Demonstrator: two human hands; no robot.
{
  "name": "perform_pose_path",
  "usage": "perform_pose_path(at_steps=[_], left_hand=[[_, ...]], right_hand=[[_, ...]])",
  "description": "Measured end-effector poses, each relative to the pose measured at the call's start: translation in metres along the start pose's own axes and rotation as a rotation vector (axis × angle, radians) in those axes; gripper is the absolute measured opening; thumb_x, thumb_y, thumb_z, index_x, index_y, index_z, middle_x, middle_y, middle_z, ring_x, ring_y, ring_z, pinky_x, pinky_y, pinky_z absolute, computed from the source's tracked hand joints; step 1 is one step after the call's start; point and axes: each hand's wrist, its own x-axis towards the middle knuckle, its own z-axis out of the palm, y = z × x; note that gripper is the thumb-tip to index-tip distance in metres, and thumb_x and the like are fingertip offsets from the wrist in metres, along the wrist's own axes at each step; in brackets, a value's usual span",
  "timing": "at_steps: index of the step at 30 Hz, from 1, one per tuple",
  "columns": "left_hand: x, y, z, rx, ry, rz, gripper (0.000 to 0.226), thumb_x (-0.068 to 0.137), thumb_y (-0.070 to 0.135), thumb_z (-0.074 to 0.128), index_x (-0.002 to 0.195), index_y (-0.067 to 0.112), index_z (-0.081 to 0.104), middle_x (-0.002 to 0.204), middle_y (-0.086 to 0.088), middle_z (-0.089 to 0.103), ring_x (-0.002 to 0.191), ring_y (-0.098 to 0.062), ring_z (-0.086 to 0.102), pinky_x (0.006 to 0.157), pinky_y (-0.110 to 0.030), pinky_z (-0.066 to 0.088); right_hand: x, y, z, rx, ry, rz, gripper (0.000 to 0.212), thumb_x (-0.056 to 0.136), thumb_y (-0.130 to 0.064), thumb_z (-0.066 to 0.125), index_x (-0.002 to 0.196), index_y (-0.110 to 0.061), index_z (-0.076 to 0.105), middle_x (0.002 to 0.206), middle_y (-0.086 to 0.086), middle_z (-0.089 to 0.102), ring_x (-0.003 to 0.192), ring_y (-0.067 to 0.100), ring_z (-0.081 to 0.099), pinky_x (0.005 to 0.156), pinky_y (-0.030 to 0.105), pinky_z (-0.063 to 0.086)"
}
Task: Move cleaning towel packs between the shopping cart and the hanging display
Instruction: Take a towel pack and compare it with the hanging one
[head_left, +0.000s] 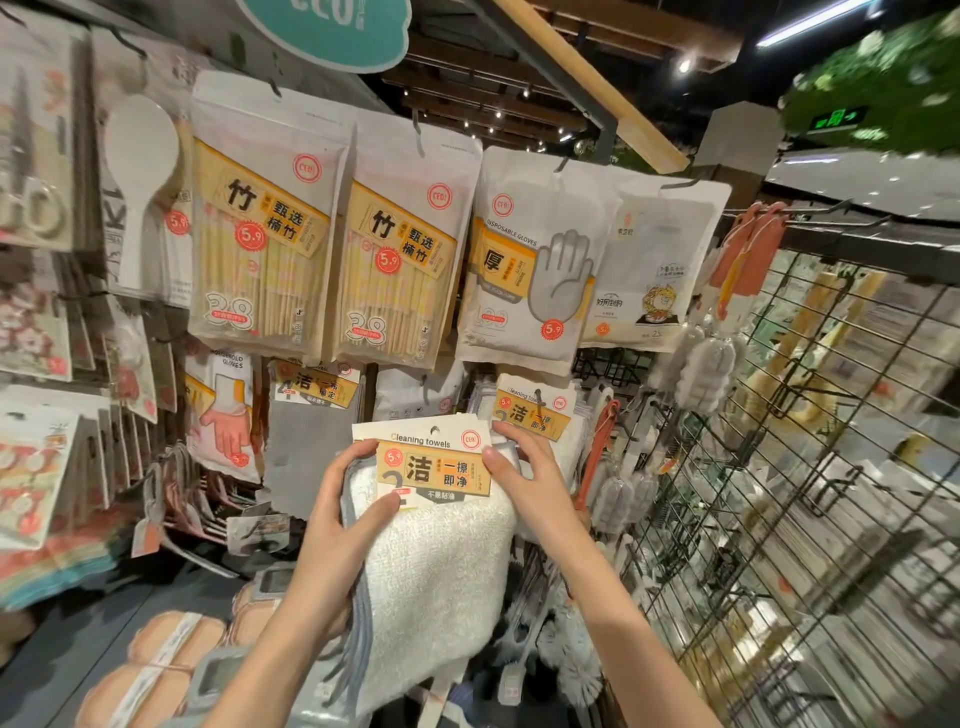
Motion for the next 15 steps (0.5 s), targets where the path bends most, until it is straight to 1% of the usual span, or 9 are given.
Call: perform_pose_path(at_steps=[3, 5, 7, 9, 10, 12, 13, 14, 15], left_hand=[[-0.005, 0.001, 0.002, -0.01, -0.021, 0.003, 0.05, 0.084, 0.005, 0.066, 0.113, 0.044, 0.056, 0.12, 0.014, 0.061, 0.107, -0.021, 0.063, 0.089, -0.046, 0.052], [-0.006, 0.0, 0.003, 0.005, -0.016, 0.011, 0.052, 0.083, 0.004, 0.066, 0.115, 0.044, 0.056, 0.122, 0.015, 0.059, 0.11, -0.019, 0.061, 0.091, -0.047, 0.051], [-0.007, 0.0, 0.003, 0.025, -0.009, 0.024, 0.055, 0.08, 0.01, 0.072, 0.118, 0.045, 0.054, 0.127, 0.013, 0.056, 0.116, -0.02, 0.057, 0.097, -0.051, 0.046], [-0.007, -0.002, 0.003, 0.023, 0.014, 0.03, 0.056, 0.078, 0.013, 0.074, 0.118, 0.046, 0.053, 0.128, 0.015, 0.055, 0.118, -0.022, 0.056, 0.098, -0.053, 0.045], [-0.007, -0.003, 0.003, 0.013, 0.03, 0.032, 0.056, 0.079, 0.009, 0.073, 0.118, 0.045, 0.054, 0.126, 0.017, 0.055, 0.117, -0.021, 0.056, 0.097, -0.053, 0.046], [-0.007, -0.004, 0.003, 0.013, 0.066, 0.043, 0.055, 0.08, 0.006, 0.071, 0.117, 0.043, 0.053, 0.123, 0.019, 0.055, 0.116, -0.018, 0.057, 0.097, -0.05, 0.047], [-0.007, -0.004, 0.002, 0.022, 0.082, 0.049, 0.055, 0.079, 0.007, 0.073, 0.118, 0.041, 0.053, 0.123, 0.017, 0.056, 0.115, -0.017, 0.057, 0.096, -0.049, 0.047], [-0.006, -0.005, 0.002, 0.026, 0.096, 0.053, 0.055, 0.078, 0.007, 0.074, 0.118, 0.039, 0.053, 0.123, 0.014, 0.056, 0.115, -0.016, 0.057, 0.096, -0.047, 0.048], [-0.006, -0.005, 0.001, 0.024, 0.106, 0.053, 0.055, 0.079, 0.006, 0.073, 0.118, 0.037, 0.052, 0.123, 0.012, 0.056, 0.113, -0.016, 0.057, 0.094, -0.044, 0.049]], right_hand=[[-0.005, -0.002, 0.003, -0.001, 0.028, -0.001, 0.035, 0.087, -0.026, 0.065, 0.119, -0.034, 0.053, 0.132, -0.004, 0.042, 0.13, 0.009, 0.037, 0.112, 0.028, 0.027], [-0.007, -0.005, 0.003, -0.002, 0.042, 0.003, 0.033, 0.085, -0.024, 0.067, 0.109, -0.042, 0.053, 0.128, -0.004, 0.043, 0.13, 0.009, 0.037, 0.112, 0.027, 0.027], [-0.011, -0.008, 0.002, -0.012, 0.05, 0.001, 0.036, 0.084, -0.023, 0.069, 0.109, -0.042, 0.052, 0.13, -0.004, 0.042, 0.129, 0.008, 0.036, 0.109, 0.023, 0.026], [-0.015, -0.01, 0.002, -0.026, 0.059, -0.002, 0.041, 0.083, -0.022, 0.07, 0.116, -0.037, 0.051, 0.133, -0.004, 0.039, 0.128, 0.006, 0.035, 0.106, 0.017, 0.024], [-0.018, -0.01, 0.002, -0.026, 0.066, -0.004, 0.044, 0.082, -0.021, 0.071, 0.118, -0.035, 0.05, 0.133, -0.005, 0.038, 0.126, 0.003, 0.035, 0.102, 0.011, 0.024], [-0.022, -0.01, 0.002, -0.02, 0.092, -0.03, 0.044, 0.08, -0.017, 0.073, 0.114, -0.036, 0.051, 0.129, -0.008, 0.039, 0.117, -0.005, 0.039, 0.092, -0.004, 0.024], [-0.023, -0.01, 0.001, -0.018, 0.104, -0.043, 0.043, 0.079, -0.016, 0.074, 0.109, -0.037, 0.052, 0.126, -0.009, 0.041, 0.113, -0.01, 0.04, 0.089, -0.007, 0.025], [-0.024, -0.01, 0.001, -0.008, 0.107, -0.047, 0.042, 0.078, -0.014, 0.074, 0.106, -0.038, 0.053, 0.124, -0.01, 0.043, 0.111, -0.013, 0.041, 0.089, -0.005, 0.028], [-0.025, -0.009, 0.001, 0.013, 0.099, -0.044, 0.042, 0.078, -0.012, 0.075, 0.105, -0.036, 0.053, 0.121, -0.01, 0.047, 0.109, -0.012, 0.044, 0.091, -0.001, 0.034]])
